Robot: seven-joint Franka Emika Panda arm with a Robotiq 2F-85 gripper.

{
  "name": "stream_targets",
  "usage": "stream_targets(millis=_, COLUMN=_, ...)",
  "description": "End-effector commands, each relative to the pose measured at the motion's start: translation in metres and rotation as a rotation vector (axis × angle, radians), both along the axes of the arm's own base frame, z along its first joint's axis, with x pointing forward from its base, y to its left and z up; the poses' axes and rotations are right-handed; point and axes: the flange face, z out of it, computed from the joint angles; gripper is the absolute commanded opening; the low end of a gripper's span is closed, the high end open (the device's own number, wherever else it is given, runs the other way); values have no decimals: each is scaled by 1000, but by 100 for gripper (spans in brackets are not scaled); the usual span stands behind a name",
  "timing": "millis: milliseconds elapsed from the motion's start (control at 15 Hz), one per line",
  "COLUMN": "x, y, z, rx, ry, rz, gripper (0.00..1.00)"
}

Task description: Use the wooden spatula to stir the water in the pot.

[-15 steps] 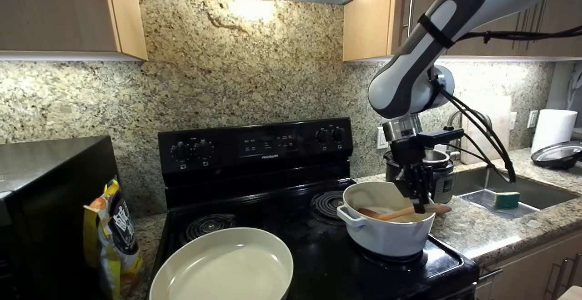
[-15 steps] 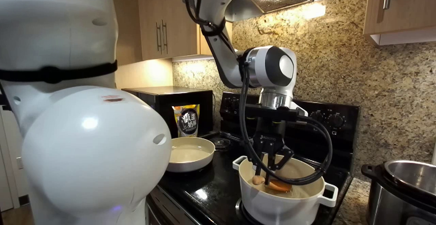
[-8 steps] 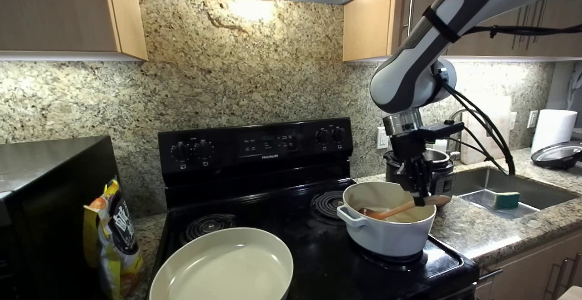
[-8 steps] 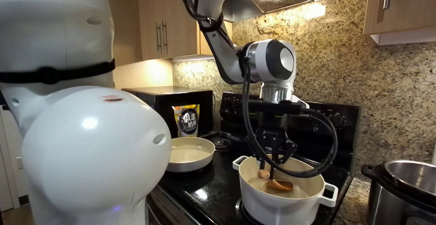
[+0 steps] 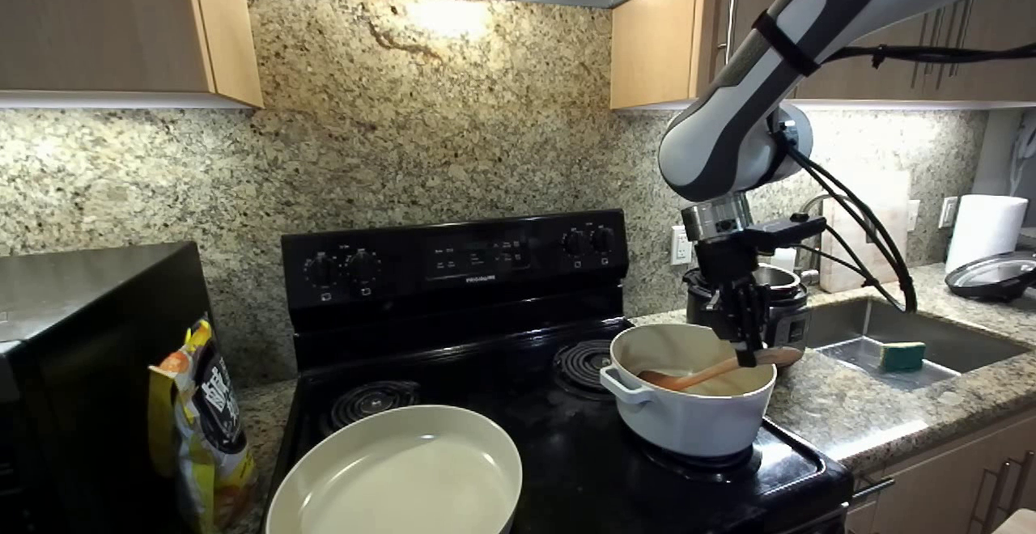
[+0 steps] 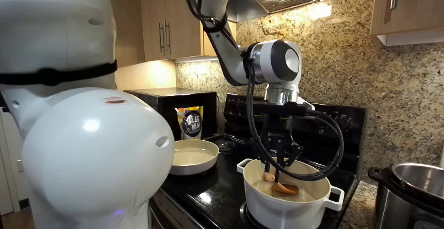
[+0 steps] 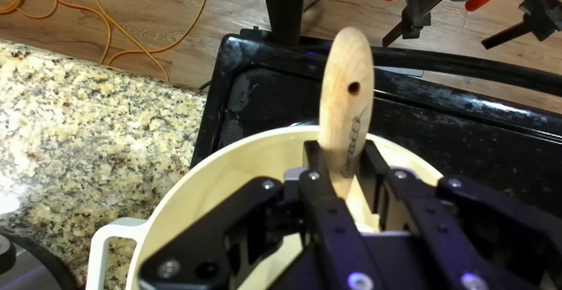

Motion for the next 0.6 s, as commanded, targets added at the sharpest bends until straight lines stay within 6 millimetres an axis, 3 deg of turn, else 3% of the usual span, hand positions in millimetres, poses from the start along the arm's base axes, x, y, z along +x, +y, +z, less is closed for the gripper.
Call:
stream_targets(millis=0, x=0, y=0, z=0, rx=0, ry=1, rz=0, gripper=6)
stream_targets(millis=533, x=7, y=-13, z=12, rx=-9, ry=45, rz=-2, gripper=6)
